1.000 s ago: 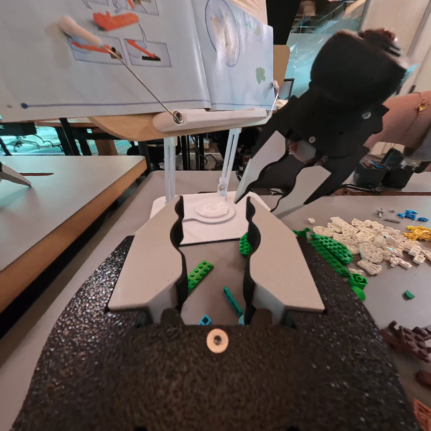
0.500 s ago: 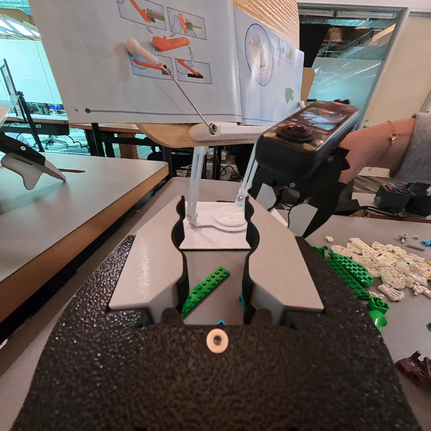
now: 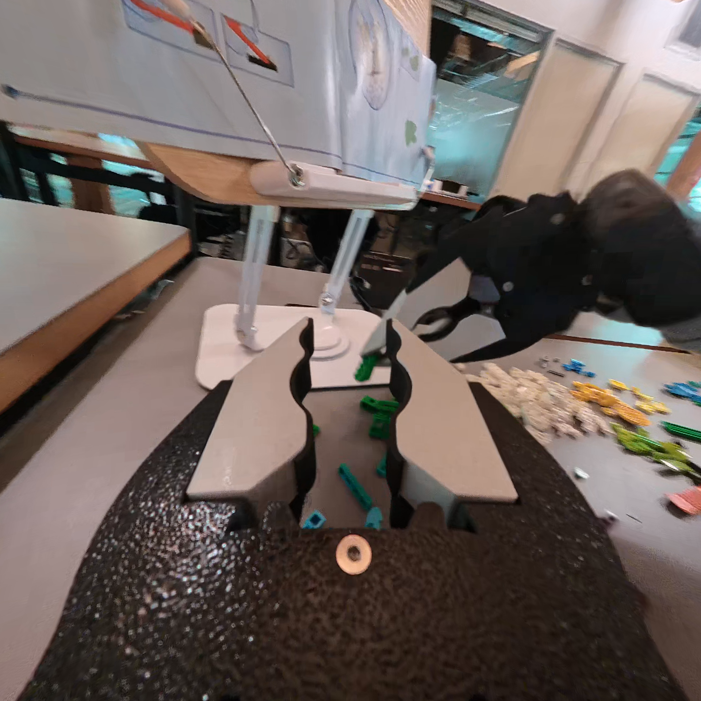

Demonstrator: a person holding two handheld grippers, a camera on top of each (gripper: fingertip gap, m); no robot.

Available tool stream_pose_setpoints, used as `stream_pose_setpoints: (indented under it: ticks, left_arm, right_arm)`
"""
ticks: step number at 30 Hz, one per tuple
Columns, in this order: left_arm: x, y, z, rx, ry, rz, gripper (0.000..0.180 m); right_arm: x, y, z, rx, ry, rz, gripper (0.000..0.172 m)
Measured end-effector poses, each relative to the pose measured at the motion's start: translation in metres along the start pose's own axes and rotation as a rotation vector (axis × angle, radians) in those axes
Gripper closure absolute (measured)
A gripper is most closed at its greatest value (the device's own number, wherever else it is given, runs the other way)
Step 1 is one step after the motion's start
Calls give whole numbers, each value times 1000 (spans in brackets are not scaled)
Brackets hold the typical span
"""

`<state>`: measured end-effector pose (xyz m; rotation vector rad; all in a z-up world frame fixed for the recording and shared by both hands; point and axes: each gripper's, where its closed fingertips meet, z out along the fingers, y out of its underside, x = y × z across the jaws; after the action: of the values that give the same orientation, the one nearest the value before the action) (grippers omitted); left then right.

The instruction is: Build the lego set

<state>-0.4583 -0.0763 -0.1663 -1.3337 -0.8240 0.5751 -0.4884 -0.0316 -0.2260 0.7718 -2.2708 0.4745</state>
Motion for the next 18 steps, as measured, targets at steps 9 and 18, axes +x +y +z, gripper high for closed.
stream_pose_setpoints:
  ticks: [9,18]
  left_arm:
    - [62,10,0,-64,359,1,142]
    - [74,18,-1,-96,402,51,167]
  right_arm:
    - [23,-27,-80,-74,634,-385,169]
    - [13,-33,-83,-124,665,-443,168]
